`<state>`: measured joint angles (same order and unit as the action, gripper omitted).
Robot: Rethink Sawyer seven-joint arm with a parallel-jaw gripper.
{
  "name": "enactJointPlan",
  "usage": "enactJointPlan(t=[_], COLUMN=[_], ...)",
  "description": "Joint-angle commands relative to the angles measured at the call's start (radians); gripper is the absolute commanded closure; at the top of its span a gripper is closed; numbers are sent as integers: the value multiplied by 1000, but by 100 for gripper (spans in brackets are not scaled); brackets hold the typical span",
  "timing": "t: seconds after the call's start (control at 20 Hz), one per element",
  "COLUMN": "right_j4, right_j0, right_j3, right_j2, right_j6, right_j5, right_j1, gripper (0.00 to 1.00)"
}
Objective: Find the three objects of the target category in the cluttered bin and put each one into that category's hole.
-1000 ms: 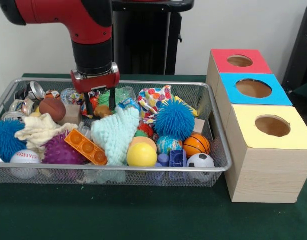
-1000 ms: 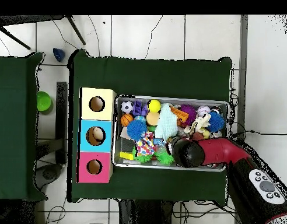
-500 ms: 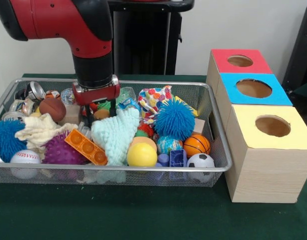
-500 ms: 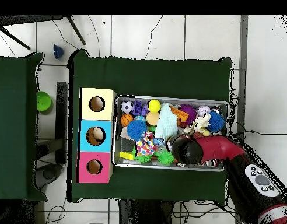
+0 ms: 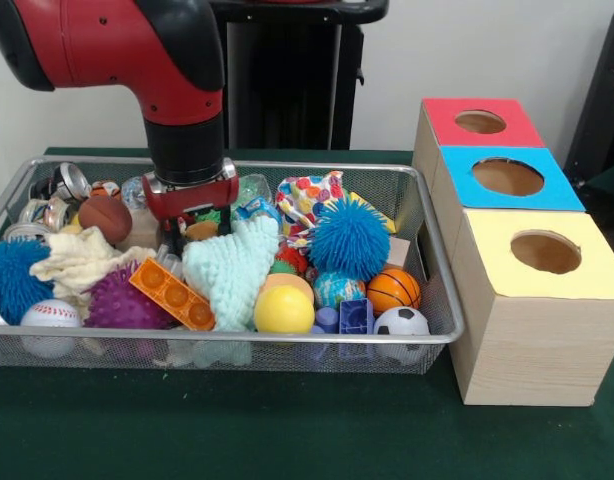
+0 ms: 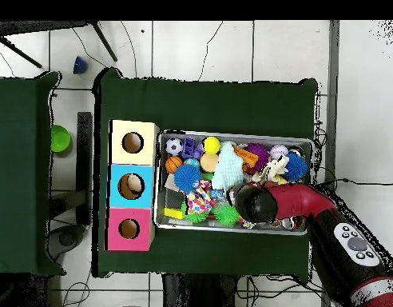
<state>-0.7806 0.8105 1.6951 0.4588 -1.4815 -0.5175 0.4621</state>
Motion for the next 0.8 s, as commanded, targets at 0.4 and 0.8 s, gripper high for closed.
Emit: enactJointPlan(t=[0.4,0.8], right_j4=[52,66], right_j0=[0,-16], right_j3=[-51,-70], right_j2=[-57,-68], right_j6=[22,17], right_j5=[-180,-217], right_j1=[-19,-28], gripper=[0,0])
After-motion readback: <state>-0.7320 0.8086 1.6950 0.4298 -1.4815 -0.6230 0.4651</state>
